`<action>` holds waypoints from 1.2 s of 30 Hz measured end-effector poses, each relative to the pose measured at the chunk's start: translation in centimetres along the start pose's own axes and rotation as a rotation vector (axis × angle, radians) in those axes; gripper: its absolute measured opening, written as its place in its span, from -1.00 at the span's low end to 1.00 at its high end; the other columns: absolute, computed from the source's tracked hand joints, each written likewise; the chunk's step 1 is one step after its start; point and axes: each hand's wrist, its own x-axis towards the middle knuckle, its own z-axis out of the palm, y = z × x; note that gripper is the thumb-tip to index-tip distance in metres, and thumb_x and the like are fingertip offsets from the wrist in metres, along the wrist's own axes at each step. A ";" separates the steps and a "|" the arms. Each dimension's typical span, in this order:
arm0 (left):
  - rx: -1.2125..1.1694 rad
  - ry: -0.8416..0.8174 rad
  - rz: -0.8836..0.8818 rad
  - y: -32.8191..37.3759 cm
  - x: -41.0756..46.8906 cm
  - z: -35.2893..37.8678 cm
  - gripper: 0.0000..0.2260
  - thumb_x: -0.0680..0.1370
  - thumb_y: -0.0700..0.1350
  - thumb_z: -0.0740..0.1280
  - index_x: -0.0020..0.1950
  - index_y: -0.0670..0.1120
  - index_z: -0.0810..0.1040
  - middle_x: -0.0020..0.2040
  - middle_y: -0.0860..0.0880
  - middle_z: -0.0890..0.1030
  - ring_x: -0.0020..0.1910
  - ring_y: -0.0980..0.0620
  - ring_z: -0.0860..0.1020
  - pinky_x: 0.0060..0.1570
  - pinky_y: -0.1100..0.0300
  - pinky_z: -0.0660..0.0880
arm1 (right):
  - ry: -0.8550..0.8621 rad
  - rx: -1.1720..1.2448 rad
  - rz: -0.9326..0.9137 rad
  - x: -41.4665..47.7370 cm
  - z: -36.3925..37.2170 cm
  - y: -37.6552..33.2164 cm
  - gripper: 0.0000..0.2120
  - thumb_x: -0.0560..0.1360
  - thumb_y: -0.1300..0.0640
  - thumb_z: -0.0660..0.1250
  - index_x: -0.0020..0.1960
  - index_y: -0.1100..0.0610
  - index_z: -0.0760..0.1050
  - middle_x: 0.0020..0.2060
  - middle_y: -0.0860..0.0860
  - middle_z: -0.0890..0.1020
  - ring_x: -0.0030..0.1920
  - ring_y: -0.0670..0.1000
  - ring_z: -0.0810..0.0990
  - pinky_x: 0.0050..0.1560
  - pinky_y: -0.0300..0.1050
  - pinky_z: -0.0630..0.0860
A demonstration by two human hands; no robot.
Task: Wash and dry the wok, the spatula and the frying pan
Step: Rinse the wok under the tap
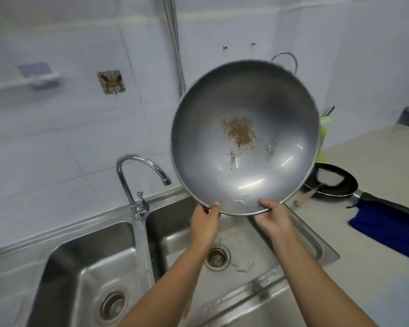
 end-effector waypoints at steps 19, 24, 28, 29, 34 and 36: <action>0.522 0.613 0.160 5.4 -4.3 -2.2 -0.65 0.60 0.14 0.19 0.19 -0.09 0.50 0.07 -0.12 0.65 0.11 -0.23 0.56 -0.03 0.05 0.40 | -0.095 -0.559 -0.092 7.0 3.7 -6.0 -0.76 0.55 0.38 0.25 -0.21 0.10 0.41 -0.33 0.02 0.54 -0.27 -0.07 0.52 -0.18 -0.21 0.49; 0.538 0.518 0.145 5.8 -4.6 -0.5 -0.60 0.62 0.16 0.13 0.32 -0.07 0.43 0.21 -0.14 0.59 0.20 -0.24 0.52 0.11 0.01 0.39 | -0.106 -0.518 -0.120 6.1 3.2 -8.8 -0.80 0.55 0.38 0.23 -0.15 0.14 0.48 -0.23 0.05 0.59 -0.20 -0.03 0.58 -0.14 -0.21 0.55; 0.487 0.366 0.151 5.6 -3.8 1.7 -0.57 0.60 0.24 0.08 0.05 -0.08 0.53 -0.08 -0.13 0.65 -0.09 -0.17 0.60 0.04 -0.03 0.47 | -0.088 -0.492 -0.223 4.9 2.0 -12.9 -0.81 0.53 0.39 0.24 -0.09 0.15 0.55 -0.26 0.06 0.63 -0.29 -0.05 0.58 -0.31 -0.28 0.54; 0.452 0.333 0.155 5.4 -3.7 2.6 -0.58 0.61 0.22 0.09 -0.08 -0.07 0.53 -0.20 -0.10 0.63 -0.20 -0.13 0.58 -0.03 -0.04 0.48 | -0.088 -0.515 -0.255 4.5 1.4 -14.0 -0.82 0.53 0.38 0.25 -0.07 0.16 0.56 -0.26 0.07 0.63 -0.30 -0.04 0.57 -0.30 -0.25 0.54; 0.198 0.214 0.044 4.3 -3.1 7.8 -0.63 0.64 0.10 0.12 -0.09 -0.17 0.51 -0.30 -0.15 0.54 -0.38 -0.05 0.47 -0.31 0.05 0.43 | -0.032 -0.738 -0.397 3.9 -3.4 -19.6 -0.92 0.54 0.21 0.32 -0.04 0.11 0.60 -0.18 0.03 0.67 -0.19 -0.03 0.62 -0.06 -0.11 0.58; 0.153 0.173 0.004 3.7 -2.9 9.7 -0.67 0.65 0.05 0.12 -0.01 -0.18 0.51 -0.33 -0.14 0.52 -0.42 -0.02 0.43 -0.40 0.14 0.36 | 0.141 -1.027 -0.540 4.4 -6.1 -22.2 -0.89 0.52 0.09 0.32 -0.11 0.06 0.63 -0.21 0.00 0.64 -0.18 -0.01 0.56 -0.09 -0.06 0.50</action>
